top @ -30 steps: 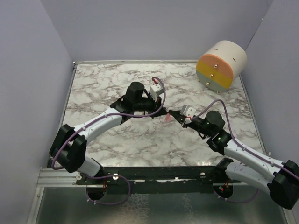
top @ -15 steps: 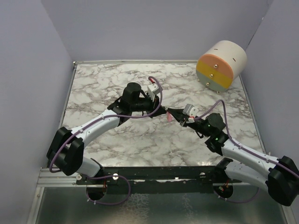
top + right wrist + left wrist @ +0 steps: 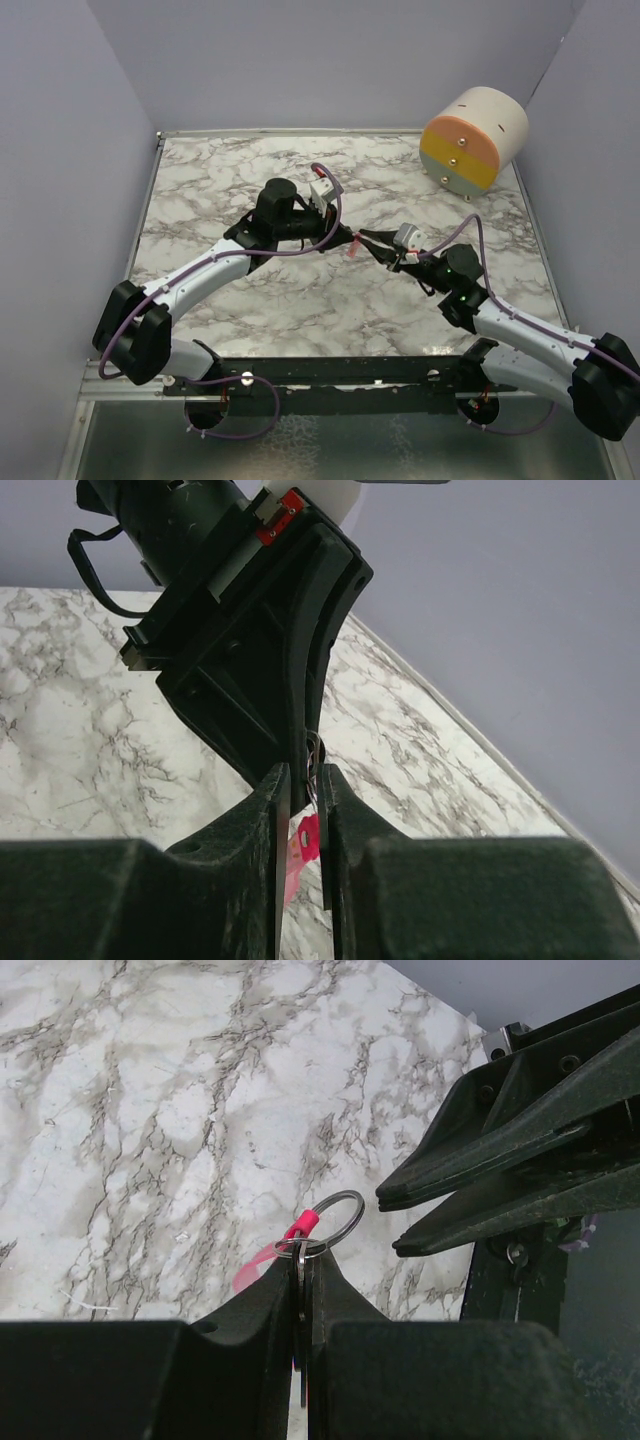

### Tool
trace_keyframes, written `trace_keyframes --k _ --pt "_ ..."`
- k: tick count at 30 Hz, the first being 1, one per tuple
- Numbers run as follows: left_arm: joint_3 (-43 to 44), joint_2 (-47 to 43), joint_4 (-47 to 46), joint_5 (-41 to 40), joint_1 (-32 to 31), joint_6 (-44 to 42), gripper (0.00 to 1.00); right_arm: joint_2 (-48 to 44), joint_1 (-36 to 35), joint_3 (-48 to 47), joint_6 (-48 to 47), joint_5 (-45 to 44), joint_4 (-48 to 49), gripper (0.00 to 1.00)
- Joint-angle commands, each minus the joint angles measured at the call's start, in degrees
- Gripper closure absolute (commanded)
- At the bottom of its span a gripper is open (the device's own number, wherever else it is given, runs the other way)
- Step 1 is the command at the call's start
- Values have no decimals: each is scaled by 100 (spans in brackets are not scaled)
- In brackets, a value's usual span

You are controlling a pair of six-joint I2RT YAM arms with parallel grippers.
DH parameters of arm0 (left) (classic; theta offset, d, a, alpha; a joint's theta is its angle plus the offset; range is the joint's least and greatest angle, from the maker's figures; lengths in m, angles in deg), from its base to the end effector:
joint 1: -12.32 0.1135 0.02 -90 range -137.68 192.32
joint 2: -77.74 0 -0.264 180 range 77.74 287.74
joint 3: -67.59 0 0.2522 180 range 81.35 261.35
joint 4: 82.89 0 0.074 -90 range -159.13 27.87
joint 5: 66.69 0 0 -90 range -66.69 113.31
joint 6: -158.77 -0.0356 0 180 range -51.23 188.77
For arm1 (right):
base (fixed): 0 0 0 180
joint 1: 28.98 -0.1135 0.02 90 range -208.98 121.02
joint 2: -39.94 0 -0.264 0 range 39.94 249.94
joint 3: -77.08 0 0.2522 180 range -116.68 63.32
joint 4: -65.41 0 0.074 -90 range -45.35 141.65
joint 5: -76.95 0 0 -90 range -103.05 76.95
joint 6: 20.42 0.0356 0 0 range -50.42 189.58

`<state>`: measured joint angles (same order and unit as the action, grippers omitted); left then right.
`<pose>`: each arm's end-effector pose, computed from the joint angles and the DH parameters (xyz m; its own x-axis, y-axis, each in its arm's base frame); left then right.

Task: Put the keys on the keyring

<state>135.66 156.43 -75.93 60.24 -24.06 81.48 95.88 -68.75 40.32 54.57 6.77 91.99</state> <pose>0.2399 -0.2033 0.2949 -0.4430 0.1079 -0.8900 0.8589 0.3358 -0.3868 0.1590 0.1481 0.2632 0.3184 -0.0520 -0.9465 -0.8053 0.5120 -0.2990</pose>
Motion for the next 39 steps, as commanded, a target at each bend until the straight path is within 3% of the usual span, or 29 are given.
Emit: trace_keyframes --k 1,11,21,39 --pt "-37 -195 -10 -283 35 29 100 -45 -23 20 31 -119 70 81" --pt "120 -276 420 -551 33 -240 100 -438 -20 -243 -433 -399 -1040 75" --pt "270 -234 719 -296 32 -511 100 -94 -22 -738 -916 -258 -1954 71" --pt "252 -80 782 -111 -6 -621 100 527 -29 -981 -870 234 -2014 72"
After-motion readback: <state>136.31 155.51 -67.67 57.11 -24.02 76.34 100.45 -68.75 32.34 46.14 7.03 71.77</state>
